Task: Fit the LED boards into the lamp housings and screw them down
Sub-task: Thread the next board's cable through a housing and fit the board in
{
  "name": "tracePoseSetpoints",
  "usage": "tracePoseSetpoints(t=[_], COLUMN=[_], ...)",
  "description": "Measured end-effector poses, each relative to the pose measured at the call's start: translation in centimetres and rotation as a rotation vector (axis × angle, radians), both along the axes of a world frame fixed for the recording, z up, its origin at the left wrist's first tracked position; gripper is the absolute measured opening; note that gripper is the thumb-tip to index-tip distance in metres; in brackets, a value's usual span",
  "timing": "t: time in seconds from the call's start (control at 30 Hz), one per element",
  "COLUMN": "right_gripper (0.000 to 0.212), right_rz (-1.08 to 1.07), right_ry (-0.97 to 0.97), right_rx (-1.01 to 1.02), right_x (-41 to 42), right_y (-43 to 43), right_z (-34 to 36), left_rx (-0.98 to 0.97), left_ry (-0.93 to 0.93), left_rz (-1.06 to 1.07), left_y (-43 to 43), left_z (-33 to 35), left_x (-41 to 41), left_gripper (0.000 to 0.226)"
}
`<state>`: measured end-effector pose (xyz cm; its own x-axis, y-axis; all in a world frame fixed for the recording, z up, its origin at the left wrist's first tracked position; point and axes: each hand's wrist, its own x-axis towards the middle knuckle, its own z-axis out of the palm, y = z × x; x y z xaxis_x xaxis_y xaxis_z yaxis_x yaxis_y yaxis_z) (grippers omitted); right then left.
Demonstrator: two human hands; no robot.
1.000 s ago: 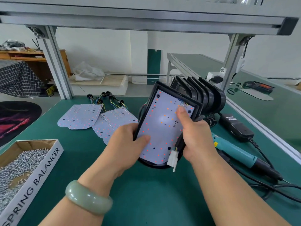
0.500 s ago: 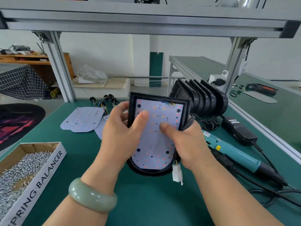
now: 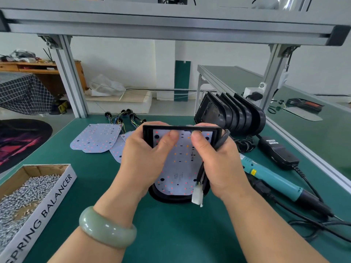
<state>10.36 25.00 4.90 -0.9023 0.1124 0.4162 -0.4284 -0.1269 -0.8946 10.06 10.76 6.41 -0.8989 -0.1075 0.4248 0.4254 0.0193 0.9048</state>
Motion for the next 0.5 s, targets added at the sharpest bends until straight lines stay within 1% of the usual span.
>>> tracePoseSetpoints(t=[0.07, 0.17, 0.23, 0.27, 0.33, 0.37, 0.4, 0.43, 0.47, 0.5], right_gripper=[0.027, 0.014, 0.004, 0.004, 0.013, 0.014, 0.016, 0.02, 0.027, 0.032], right_rz=[-0.051, -0.096, -0.127, -0.165, -0.303, -0.371, -0.402, -0.37, -0.285, -0.204], right_ry=[0.037, 0.06, 0.068, 0.074, 0.088, 0.094, 0.102, 0.119, 0.136, 0.174], right_rx=[0.028, -0.016, -0.036, -0.045, -0.055, -0.053, -0.064, -0.093, -0.114, -0.046], right_x=[0.0, 0.0, 0.1, 0.1, 0.0, 0.0, 0.0, 0.2, 0.6, 0.9], right_y=[-0.1, -0.3, -0.7, -0.8, -0.9, -1.0, -1.0, -1.3, -1.8, -2.2], right_z=[0.0, -0.2, -0.1, -0.2, -0.3, -0.3, -0.3, -0.1, 0.1, 0.0], left_rx=[-0.001, -0.039, -0.061, -0.105, -0.265, -0.327, -0.374, -0.412, -0.436, -0.419], left_ry=[0.021, 0.048, 0.039, 0.027, 0.034, 0.094, 0.16, 0.187, 0.171, 0.137], left_rz=[0.024, 0.091, 0.121, 0.156, 0.294, 0.361, 0.37, 0.31, 0.204, 0.09], left_y=[0.2, 0.6, 0.7, 0.8, 0.8, 0.9, 1.1, 1.5, 2.0, 2.4], left_z=[-0.1, -0.2, 0.0, 0.2, 0.0, -0.1, -0.2, -0.2, -0.2, -0.2], left_x=[0.0, -0.2, -0.5, -0.5, -0.2, 0.2, 0.9, 1.7, 2.3, 2.8], left_gripper=[0.012, 0.016, 0.015, 0.019, 0.052, 0.063, 0.067, 0.069, 0.071, 0.07])
